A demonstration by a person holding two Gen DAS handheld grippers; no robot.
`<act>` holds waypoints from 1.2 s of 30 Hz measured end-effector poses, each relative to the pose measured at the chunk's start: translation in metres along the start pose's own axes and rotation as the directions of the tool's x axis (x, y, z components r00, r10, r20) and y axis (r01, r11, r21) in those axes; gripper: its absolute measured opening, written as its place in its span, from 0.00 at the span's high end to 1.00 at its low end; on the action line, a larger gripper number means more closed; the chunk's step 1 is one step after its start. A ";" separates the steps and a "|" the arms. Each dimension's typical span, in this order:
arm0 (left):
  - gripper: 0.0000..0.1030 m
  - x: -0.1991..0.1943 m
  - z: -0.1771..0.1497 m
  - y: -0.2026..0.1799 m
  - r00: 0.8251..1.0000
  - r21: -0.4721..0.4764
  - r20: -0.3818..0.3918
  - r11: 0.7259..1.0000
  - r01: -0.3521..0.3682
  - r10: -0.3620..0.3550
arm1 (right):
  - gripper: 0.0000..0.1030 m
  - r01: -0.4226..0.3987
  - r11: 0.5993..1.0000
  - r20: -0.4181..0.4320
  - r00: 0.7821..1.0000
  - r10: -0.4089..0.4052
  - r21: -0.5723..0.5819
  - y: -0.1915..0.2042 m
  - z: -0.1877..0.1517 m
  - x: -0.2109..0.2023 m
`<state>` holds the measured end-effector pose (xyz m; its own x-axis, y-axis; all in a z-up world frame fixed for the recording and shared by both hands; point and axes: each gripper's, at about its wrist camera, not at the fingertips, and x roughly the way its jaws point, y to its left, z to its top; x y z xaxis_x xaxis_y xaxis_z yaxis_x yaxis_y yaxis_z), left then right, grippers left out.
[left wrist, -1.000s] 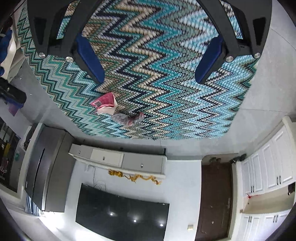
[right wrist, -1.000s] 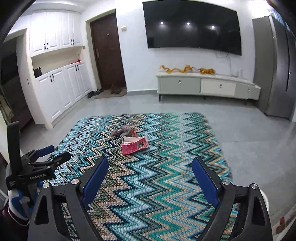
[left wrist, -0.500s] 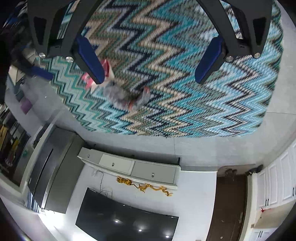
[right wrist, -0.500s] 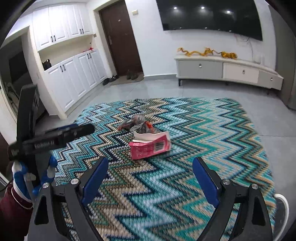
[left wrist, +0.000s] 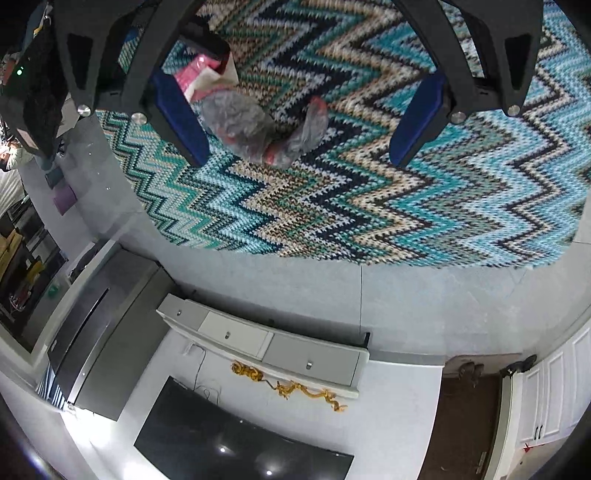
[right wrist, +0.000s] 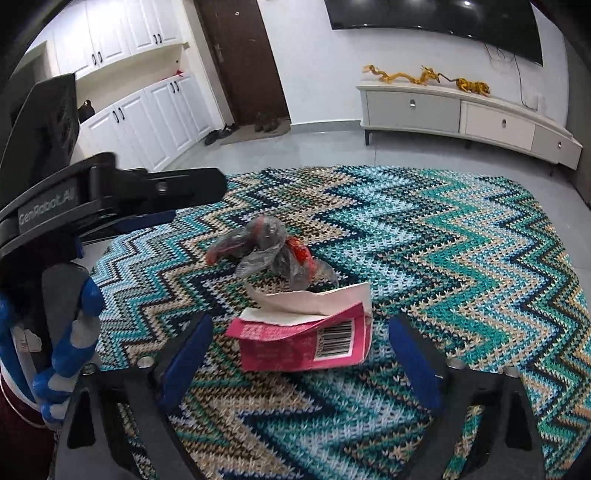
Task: Collect trash
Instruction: 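Grasp the clear plastic bag with the left gripper while the right grasps the pink box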
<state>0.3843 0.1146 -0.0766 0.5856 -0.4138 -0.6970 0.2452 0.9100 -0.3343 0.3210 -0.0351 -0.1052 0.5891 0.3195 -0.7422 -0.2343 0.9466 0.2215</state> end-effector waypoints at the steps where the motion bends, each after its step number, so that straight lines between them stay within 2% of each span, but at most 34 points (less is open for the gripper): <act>1: 0.04 0.005 0.000 -0.002 1.000 0.002 -0.007 1.000 -0.002 0.002 | 0.29 -0.007 1.000 0.000 1.000 0.007 0.015 -0.003 -0.001 0.000; 7: 0.04 0.024 -0.004 -0.024 0.999 0.047 -0.035 0.999 -0.005 0.006 | 0.30 -0.046 0.998 0.036 0.998 0.044 0.037 -0.014 -0.012 -0.022; 12: 0.05 0.037 -0.016 -0.043 0.997 0.097 -0.059 0.994 -0.048 0.053 | 0.30 -0.061 0.996 0.063 0.996 0.057 0.066 -0.027 -0.030 -0.055; 13: 0.10 0.040 -0.018 -0.046 0.996 0.102 -0.064 0.993 -0.058 0.065 | 0.30 -0.060 0.995 0.068 0.996 0.055 0.074 -0.029 -0.035 -0.061; 14: 0.21 0.042 -0.021 -0.048 0.995 0.101 -0.074 0.993 -0.062 0.070 | 0.30 -0.059 0.995 0.074 0.996 0.052 0.085 -0.032 -0.040 -0.068; 15: 0.28 0.045 -0.022 -0.050 0.994 0.098 -0.085 0.993 -0.060 0.069 | 0.30 -0.059 0.994 0.078 0.996 0.051 0.092 -0.034 -0.043 -0.073; 17: 0.50 0.049 -0.024 -0.051 0.992 0.088 -0.097 0.994 -0.070 0.078 | 0.30 -0.057 0.992 0.088 0.995 0.047 0.111 -0.039 -0.052 -0.085; 18: 0.54 0.050 -0.025 -0.052 0.992 0.085 -0.094 0.994 -0.075 0.083 | 0.30 -0.056 0.991 0.096 0.994 0.044 0.123 -0.042 -0.057 -0.092; 20: 0.78 0.050 -0.026 -0.051 0.992 0.074 -0.089 0.994 -0.085 0.091 | 0.30 -0.053 0.990 0.106 0.994 0.039 0.133 -0.045 -0.063 -0.100; 22: 0.89 0.048 -0.027 -0.048 0.993 0.055 -0.087 0.995 -0.080 0.085 | 0.30 -0.045 0.989 0.118 0.993 0.029 0.142 -0.048 -0.070 -0.111; 27: 0.92 0.025 -0.042 -0.053 0.995 0.075 -0.046 0.993 -0.088 0.091 | 0.30 -0.037 0.987 0.142 0.990 0.015 0.154 -0.053 -0.084 -0.136; 36: 0.92 -0.055 -0.090 -0.101 0.985 0.186 0.086 0.969 -0.164 0.150 | 0.31 -0.006 0.980 0.173 0.984 -0.030 0.201 -0.056 -0.110 -0.179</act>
<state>0.2578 0.0433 -0.0615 0.6800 -0.2687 -0.6822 0.2852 0.9541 -0.0916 0.1432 -0.1499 -0.0544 0.7208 0.2938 -0.6278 -0.0772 0.9341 0.3485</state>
